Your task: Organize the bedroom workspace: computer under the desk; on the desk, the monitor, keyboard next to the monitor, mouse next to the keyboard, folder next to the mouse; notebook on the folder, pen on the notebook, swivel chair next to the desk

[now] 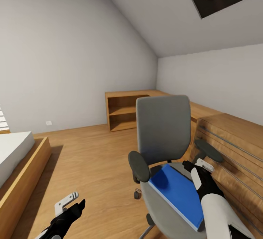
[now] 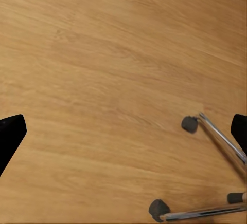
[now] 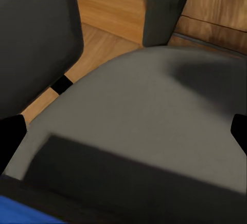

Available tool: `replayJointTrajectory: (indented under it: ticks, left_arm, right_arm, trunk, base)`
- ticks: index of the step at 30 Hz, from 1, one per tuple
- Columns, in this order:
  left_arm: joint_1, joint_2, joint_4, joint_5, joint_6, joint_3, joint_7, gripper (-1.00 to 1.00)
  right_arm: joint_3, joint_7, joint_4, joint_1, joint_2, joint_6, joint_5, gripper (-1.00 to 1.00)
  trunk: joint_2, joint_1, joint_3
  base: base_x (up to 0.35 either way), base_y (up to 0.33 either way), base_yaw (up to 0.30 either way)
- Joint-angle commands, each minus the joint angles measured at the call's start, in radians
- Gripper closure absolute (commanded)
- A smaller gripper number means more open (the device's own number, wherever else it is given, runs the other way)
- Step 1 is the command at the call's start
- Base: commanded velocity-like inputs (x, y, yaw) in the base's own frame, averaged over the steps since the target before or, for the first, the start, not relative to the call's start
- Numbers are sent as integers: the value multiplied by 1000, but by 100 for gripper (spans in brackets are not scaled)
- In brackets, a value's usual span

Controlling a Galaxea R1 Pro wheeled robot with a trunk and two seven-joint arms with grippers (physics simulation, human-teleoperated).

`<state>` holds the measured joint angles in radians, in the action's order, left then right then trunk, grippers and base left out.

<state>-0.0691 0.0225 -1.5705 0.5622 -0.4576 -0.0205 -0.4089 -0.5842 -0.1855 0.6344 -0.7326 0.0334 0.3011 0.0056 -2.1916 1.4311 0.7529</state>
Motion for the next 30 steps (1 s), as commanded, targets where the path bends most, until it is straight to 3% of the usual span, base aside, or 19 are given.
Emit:
replayJointTrajectory:
  ticks: [1,15,30]
  left_arm:
    - [0,1,-2,11,-3,-1,-6,-100]
    - [0,1,-2,13,-3,-1,-5,-100]
    - [0,1,4,13,-3,-1,-7,-100]
  right_arm:
    - [-3,-1,2,-1,1,5,1,-100]
    - [-3,-1,2,-1,-1,6,1,-100]
    - [-3,-2,2,-1,-1,6,1,-100]
  trunk:
    - [0,0,1]
    - [0,0,3]
    - [0,0,24]
  base:
    - [136,0,0]
    - [22,0,0]
    - [0,0,0]
